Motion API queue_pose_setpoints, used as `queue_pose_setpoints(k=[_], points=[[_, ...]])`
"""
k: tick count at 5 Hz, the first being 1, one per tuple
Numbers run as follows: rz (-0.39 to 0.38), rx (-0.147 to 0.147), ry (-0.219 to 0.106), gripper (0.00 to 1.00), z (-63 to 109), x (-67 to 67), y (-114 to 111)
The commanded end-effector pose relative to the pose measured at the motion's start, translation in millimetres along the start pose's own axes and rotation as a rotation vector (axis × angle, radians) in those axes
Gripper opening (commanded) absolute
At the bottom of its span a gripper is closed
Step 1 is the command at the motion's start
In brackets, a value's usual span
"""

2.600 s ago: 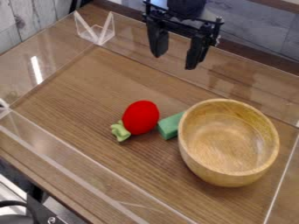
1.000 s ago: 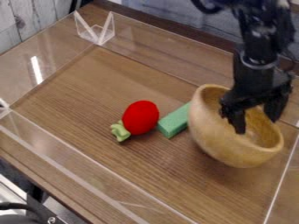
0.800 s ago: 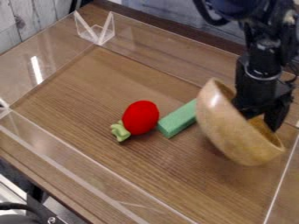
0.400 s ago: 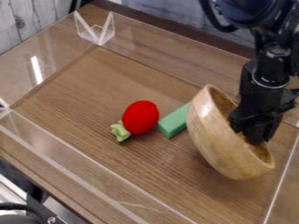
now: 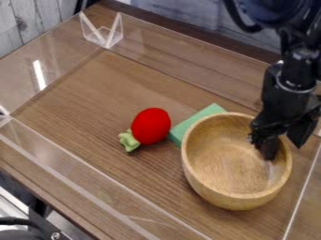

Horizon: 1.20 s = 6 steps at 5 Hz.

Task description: Remove the green stick from the brown bowl and put it on the table

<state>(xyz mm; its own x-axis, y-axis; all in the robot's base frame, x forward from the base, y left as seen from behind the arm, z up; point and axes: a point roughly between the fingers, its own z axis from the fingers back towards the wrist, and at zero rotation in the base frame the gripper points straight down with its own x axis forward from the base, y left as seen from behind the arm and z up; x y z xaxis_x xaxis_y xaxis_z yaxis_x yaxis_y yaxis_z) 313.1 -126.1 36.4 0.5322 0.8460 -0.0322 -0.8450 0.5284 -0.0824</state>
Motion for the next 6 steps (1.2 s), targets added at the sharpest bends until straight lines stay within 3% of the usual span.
queue_pose_setpoints(k=[1,3,5,6], points=[[0.046,-0.066,-0.017,1.0,9.6,18.2,-13],[-0.004,-0.098,-0.005,1.0,34.8,33.9,-11],[0.083,-0.115,-0.032,1.0,24.6,25.1,-9],[0.07,-0.134,-0.042,1.0,29.5,14.8,-17]])
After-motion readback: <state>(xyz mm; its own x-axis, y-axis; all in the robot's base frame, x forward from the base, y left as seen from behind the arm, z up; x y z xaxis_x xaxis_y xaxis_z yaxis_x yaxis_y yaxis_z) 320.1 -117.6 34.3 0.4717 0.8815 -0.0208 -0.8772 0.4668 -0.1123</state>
